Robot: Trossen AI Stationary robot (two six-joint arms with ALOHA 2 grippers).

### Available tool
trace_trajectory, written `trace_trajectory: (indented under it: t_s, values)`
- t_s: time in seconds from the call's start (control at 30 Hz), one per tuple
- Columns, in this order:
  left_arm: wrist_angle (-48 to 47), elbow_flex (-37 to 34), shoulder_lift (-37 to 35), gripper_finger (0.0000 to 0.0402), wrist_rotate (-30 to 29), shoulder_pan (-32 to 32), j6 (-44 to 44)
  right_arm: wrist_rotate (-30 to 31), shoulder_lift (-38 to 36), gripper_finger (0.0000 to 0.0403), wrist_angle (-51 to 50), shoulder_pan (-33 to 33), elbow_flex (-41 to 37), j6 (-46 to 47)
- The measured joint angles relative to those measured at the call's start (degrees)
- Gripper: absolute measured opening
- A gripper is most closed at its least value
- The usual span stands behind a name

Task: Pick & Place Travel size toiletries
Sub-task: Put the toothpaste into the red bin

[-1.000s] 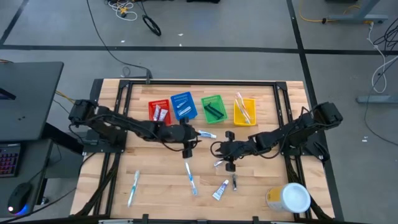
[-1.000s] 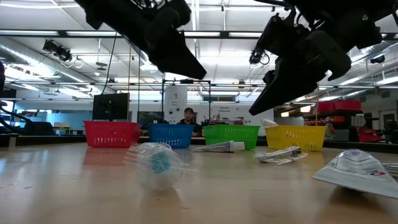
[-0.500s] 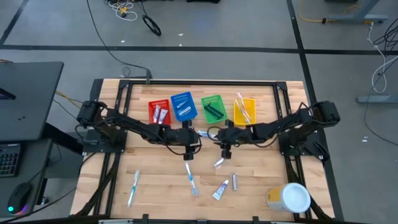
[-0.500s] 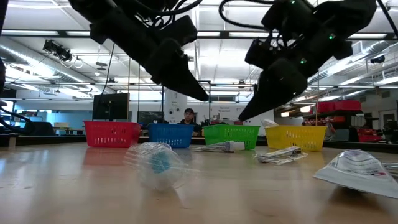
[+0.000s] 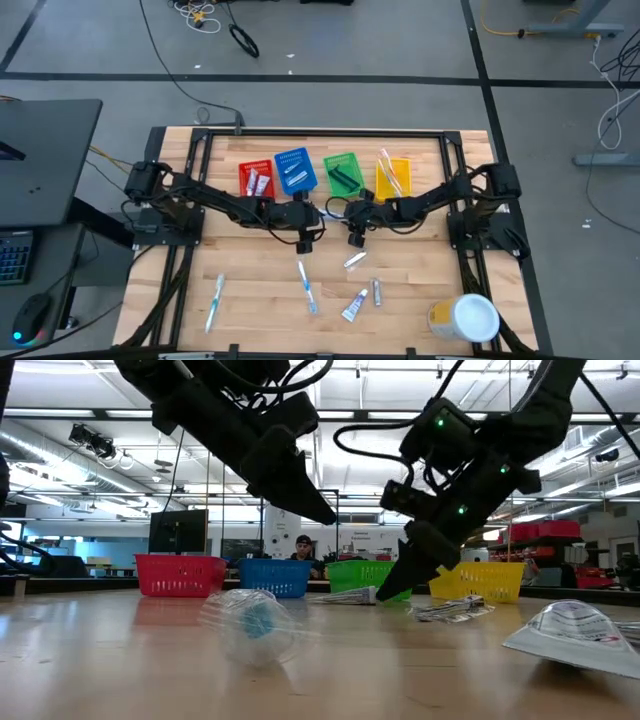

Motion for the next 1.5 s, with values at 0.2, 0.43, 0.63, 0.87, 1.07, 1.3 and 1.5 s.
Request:
trace_trajectory:
  t_s: [0.2, 0.43, 0.63, 0.87, 1.07, 1.3, 1.5]
  values:
    - [0.0, 0.0, 0.0, 0.0208, 0.0, 0.0, 0.0, 0.1, 1.5, 0.0143, 0.4, -0.3, 0.0, 0.0]
    - [0.0, 0.0, 0.0, 0.0208, -0.1, 0.0, 0.0, -1.6, 1.7, 0.0096, 1.8, -0.3, 0.0, -0.3]
    - [0.0, 0.0, 0.0, 0.0208, -0.1, 0.0, 0.0, -5.9, 1.7, 0.0066, 2.2, -0.1, 0.0, -0.2]
    - [-1.1, 0.0, 0.0, 0.0208, 3.1, -0.4, -3.9, -7.1, -1.4, 0.0062, 1.8, 2.8, 0.0, 0.9]
    - [-4.2, 0.0, 0.0, 0.0208, 3.8, -0.7, -25.2, -4.9, -5.7, 0.0061, 0.0, 8.1, 0.0, -0.4]
    - [-8.0, 0.0, -0.1, 0.0208, 2.3, -0.3, -39.3, 8.5, -7.9, 0.0061, -7.3, 14.9, 0.0, -3.0]
    - [-6.0, 0.0, -0.1, 0.0208, 2.7, -0.2, -42.9, 23.7, -7.8, 0.0061, -6.7, 19.5, 0.0, -9.0]
